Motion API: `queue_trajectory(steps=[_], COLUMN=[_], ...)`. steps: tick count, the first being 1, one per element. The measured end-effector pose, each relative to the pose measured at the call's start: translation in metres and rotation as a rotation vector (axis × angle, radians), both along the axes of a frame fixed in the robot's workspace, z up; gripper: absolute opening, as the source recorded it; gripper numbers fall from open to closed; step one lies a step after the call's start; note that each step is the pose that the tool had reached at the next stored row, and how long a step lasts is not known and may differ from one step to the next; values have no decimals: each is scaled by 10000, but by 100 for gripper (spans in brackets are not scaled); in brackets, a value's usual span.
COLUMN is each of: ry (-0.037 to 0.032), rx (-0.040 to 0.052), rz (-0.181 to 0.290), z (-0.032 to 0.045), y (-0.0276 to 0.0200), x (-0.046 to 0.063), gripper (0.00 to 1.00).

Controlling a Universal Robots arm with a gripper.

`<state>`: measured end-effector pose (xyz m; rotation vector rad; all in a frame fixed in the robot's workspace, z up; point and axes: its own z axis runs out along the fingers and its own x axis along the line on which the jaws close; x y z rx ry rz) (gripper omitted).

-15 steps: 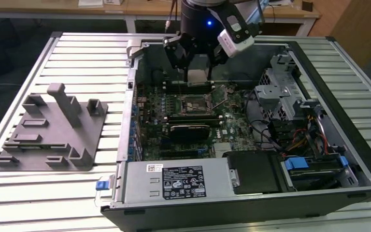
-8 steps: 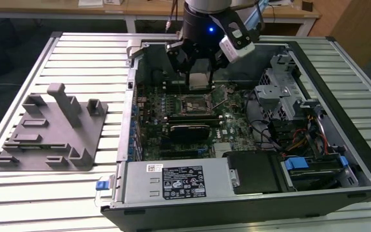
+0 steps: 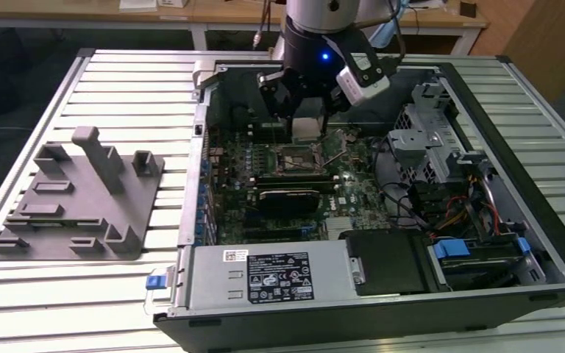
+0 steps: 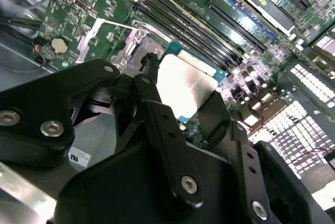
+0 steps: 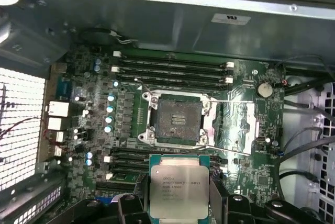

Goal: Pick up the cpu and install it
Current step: 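Pick up the cpu and move it towards the insertion slot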

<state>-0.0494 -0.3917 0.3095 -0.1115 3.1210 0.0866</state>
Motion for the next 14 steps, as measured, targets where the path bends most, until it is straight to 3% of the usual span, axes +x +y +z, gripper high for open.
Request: queue_trajectory(steps=[9,14], ry=[-1,1], rx=[3,-3], rz=[-195,-325], z=[-30,-84], y=[1,13], x=[6,19], gripper=[55,55])
